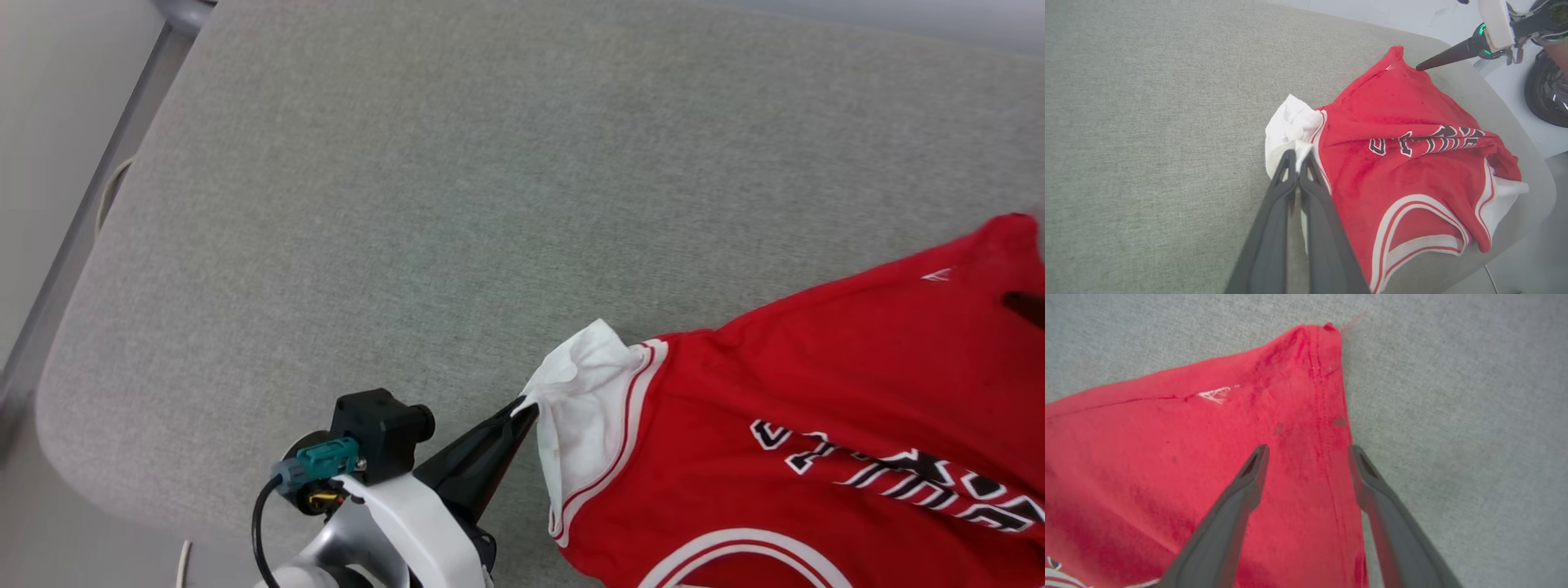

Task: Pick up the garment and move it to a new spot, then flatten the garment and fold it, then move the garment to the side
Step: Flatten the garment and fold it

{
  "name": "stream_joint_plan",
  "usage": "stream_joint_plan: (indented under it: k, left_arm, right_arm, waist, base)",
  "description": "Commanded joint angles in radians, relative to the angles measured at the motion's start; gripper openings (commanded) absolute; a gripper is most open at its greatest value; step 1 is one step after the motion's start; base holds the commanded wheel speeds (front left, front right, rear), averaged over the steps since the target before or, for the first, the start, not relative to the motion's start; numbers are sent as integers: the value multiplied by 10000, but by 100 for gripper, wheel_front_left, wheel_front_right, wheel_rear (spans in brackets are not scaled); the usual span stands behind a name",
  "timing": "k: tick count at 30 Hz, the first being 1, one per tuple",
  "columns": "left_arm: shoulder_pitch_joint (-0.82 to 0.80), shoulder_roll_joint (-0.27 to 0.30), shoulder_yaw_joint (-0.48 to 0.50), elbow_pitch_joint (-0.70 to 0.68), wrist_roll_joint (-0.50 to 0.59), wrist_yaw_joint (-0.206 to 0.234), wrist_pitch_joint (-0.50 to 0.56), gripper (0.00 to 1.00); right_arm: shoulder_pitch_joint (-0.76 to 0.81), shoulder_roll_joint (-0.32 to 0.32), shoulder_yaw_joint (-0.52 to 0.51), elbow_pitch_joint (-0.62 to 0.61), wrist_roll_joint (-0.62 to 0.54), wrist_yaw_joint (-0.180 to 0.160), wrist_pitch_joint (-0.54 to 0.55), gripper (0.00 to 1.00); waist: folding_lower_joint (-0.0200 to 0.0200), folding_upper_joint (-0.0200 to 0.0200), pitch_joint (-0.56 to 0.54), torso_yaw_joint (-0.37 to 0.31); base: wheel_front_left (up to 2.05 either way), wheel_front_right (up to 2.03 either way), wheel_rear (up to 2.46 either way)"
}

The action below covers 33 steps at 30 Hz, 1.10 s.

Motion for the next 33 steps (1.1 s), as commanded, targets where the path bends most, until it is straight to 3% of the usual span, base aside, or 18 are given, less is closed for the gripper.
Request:
stream_joint_plan:
  k: [1, 10, 18, 19, 20, 21, 33]
  left_arm:
    - [-162, -95, -2, 56, 82, -73, -103, 0]
    - [-594, -303, -181, 358, 152, -358, -281, 0]
    - [-735, -472, -220, 600, 89, -478, -473, 0]
    - [-734, -478, -219, 630, 81, -486, -486, 0]
    - [-735, -481, -221, 665, 70, -497, -496, 0]
    - [-737, -482, -220, 696, 67, -496, -507, 0]
    - [-613, -331, -110, 953, 12, -415, -565, 0]
  right_arm:
    - [-291, -87, -34, 228, -133, -8, -73, 100]
    - [-880, -436, 104, 1036, -430, -8, -261, 100]
    - [-603, -141, 360, 1433, -196, -5, -225, 100]
    - [-487, -140, 441, 1461, -180, -5, -151, 40]
    - [-384, -153, 531, 1467, -148, -3, -117, 4]
    - [-294, -171, 615, 1456, -117, -3, -104, 0]
    - [-615, -309, 971, 1771, 283, -5, -1491, 0]
  waist:
    - [-1, -1, 379, 377]
    - [-1, -1, 943, 799]
    - [-1, -1, 1205, 1081]
    - [-1, -1, 1205, 1104]
    - [-1, -1, 1201, 1124]
    - [-1, -1, 1188, 1139]
    - [-1, -1, 513, 848]
  base:
    - [0, 0, 0]
    - [0, 0, 0]
    - [0, 0, 0]
    - [0, 0, 0]
    - [0, 0, 0]
    - [0, 0, 0]
    - [0, 0, 0]
